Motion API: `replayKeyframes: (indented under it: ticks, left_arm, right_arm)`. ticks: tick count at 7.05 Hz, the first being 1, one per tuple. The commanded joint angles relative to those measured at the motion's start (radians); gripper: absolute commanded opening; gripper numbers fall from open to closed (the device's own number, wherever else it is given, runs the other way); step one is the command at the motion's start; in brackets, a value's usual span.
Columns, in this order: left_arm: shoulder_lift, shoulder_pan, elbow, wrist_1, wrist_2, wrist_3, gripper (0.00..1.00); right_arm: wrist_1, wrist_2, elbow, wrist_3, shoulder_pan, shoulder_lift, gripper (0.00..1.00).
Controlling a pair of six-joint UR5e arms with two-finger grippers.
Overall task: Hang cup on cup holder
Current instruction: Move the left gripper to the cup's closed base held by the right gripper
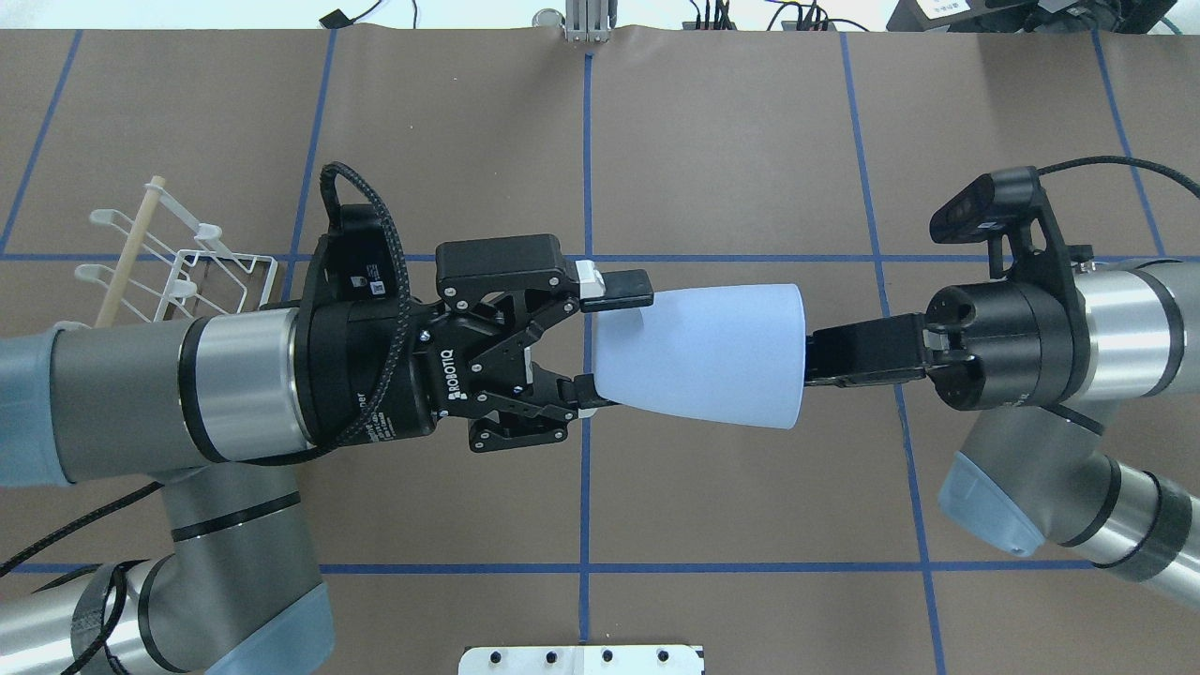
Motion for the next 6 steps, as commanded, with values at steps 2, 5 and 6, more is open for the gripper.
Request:
replayKeyframes:
  ticks: [2, 5, 6]
  left_arm:
    - [-0.001, -0.001, 0.001, -0.002, -0.002, 0.011, 0.67]
    - [0.0, 0.0, -0.007, -0.008, -0.008, 0.0, 0.17]
    - [0.002, 0.0, -0.007, -0.011, -0.01, 0.003, 0.03]
  right_arm:
    - [0.0, -0.006, 0.0, 0.001, -0.003, 0.001, 0.0]
    - [0.0, -0.044, 0.001, 0.004, -0.019, 0.001, 0.81]
    - [0.0, -0.049, 0.004, 0.004, -0.022, 0.001, 0.98]
